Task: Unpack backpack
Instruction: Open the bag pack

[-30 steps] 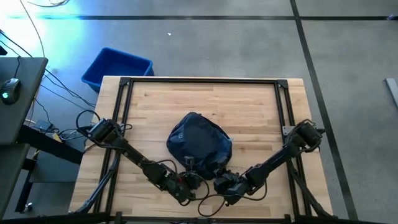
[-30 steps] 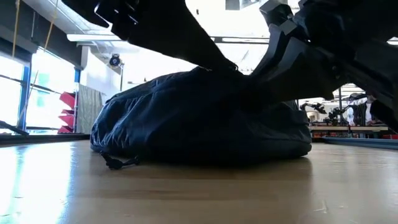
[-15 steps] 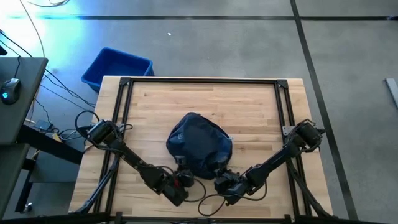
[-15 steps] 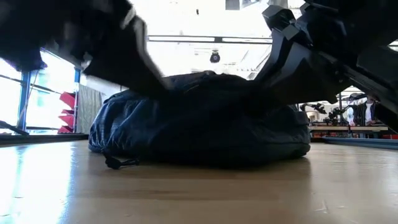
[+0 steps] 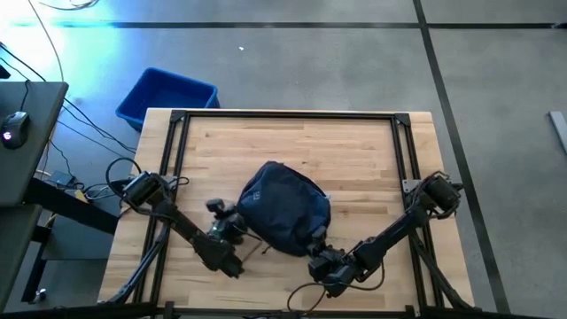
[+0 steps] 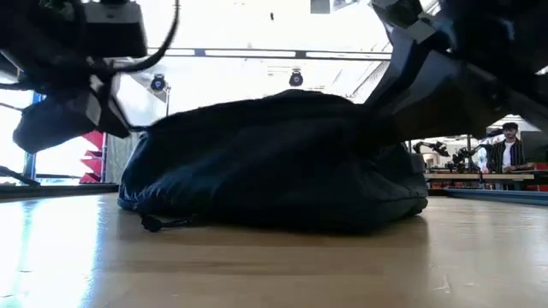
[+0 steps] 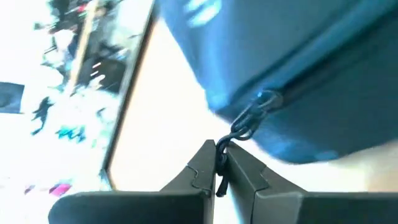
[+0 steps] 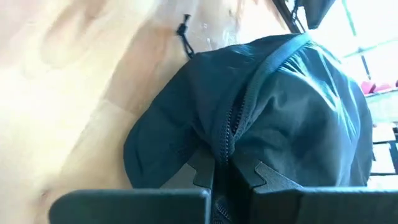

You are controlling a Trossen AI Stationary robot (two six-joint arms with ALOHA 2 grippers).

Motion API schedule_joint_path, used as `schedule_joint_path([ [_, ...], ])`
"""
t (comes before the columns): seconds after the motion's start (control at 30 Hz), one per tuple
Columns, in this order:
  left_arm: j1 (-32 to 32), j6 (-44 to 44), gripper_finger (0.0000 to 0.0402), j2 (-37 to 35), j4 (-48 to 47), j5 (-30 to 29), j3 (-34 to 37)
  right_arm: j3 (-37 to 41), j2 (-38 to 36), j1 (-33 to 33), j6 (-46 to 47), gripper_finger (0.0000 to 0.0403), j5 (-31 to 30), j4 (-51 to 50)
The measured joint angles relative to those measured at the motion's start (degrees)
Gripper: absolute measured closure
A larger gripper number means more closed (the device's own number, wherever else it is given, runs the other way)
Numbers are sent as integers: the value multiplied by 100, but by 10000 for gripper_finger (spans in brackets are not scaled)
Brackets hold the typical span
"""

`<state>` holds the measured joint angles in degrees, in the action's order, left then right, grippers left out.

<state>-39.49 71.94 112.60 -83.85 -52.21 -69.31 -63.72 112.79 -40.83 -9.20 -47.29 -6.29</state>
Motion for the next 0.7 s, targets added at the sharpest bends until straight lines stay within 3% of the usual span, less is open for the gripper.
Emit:
schedule_joint_path([
  [0.27,101,455,401,0,184,-247,677,-2,0,89,-332,403,730,879],
  [0.43,94,317,390,-31,-42,-185,479,-155,0,119,-333,403,879,834],
  [0.57,15,295,350,-338,-378,-140,229,-292,0,97,-334,403,1216,797],
  [0.7,-100,374,294,-844,-529,353,93,-339,0,95,-227,403,1458,784],
])
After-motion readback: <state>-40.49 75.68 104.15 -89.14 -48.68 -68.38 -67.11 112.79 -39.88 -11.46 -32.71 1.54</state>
